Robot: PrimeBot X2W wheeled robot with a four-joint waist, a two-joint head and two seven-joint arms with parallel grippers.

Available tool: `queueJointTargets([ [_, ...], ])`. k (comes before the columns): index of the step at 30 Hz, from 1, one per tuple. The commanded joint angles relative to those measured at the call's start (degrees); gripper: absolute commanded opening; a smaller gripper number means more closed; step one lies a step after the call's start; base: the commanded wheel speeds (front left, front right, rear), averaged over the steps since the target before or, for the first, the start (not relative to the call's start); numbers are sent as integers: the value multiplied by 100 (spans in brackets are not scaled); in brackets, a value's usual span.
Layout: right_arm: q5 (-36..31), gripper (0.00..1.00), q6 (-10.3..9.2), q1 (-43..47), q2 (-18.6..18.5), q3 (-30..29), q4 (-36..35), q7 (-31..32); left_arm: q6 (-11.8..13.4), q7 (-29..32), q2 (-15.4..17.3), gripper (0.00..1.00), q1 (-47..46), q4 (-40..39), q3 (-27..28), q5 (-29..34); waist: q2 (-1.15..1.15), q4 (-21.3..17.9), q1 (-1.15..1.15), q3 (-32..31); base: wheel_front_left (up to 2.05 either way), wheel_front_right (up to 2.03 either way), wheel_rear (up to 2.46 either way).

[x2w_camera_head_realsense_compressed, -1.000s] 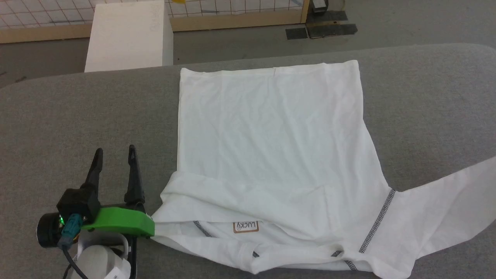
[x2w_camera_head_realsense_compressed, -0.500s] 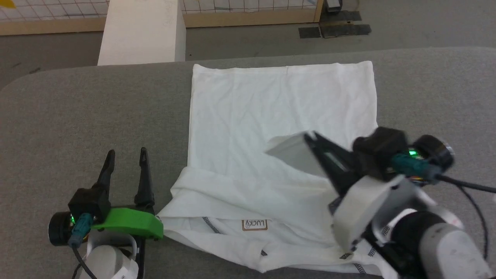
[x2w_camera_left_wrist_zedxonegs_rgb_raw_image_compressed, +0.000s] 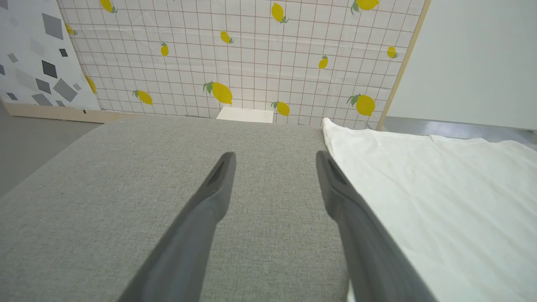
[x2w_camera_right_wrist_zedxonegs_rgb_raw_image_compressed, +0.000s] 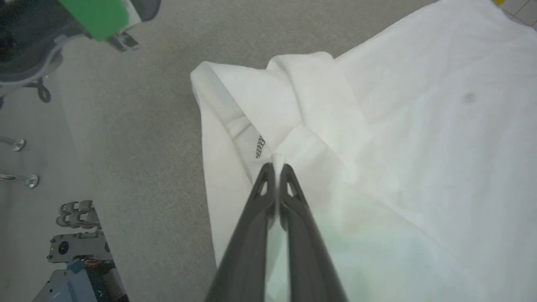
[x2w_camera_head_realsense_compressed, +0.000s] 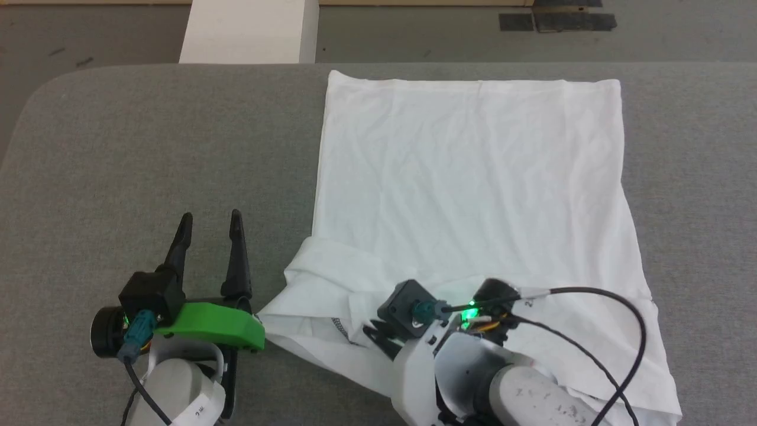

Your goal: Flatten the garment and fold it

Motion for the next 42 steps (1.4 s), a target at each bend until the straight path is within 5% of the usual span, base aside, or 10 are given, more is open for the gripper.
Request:
queueJointTargets([
  [1, 61, 0, -9, -84, -3, 70, 179, -62, -30, -26, -31, 100, -102, 1, 10, 97, 0, 76, 0, 95, 0, 0, 0],
  [2, 126, 34, -9, -71, -18, 128, 327, -59, -32, -26, -40, 100, -108, 2, 13, 101, 0, 77, 0, 108, 0, 0, 0],
  [3, 197, 100, -9, -57, -30, 170, 420, -39, -34, -26, -47, 100, -110, 5, 16, 105, 0, 75, 0, 115, 0, 0, 0],
  [12, 905, 100, -9, 180, -60, -464, -269, -897, -100, -26, -22, 100, -83, 41, 48, 193, 0, -189, 0, 20, 0, 0, 0],
  [23, 507, 100, -9, 852, 41, -2830, -1530, -2362, -331, 317, 431, 100, -625, 70, -157, 392, 0, -651, 0, 173, 0, 0, 0],
  [32, 205, 100, -9, 910, -45, -3815, -1464, -3393, -563, 1483, 990, 100, -2189, 179, -427, 321, 0, -1162, 0, 939, 0, 0, 0],
  [42, 179, 100, -9, 712, -112, -3856, -1044, -4027, -643, 3572, 1803, 100, -4182, 810, -816, -237, 0, -1872, 0, 1870, 0, 0, 0],
])
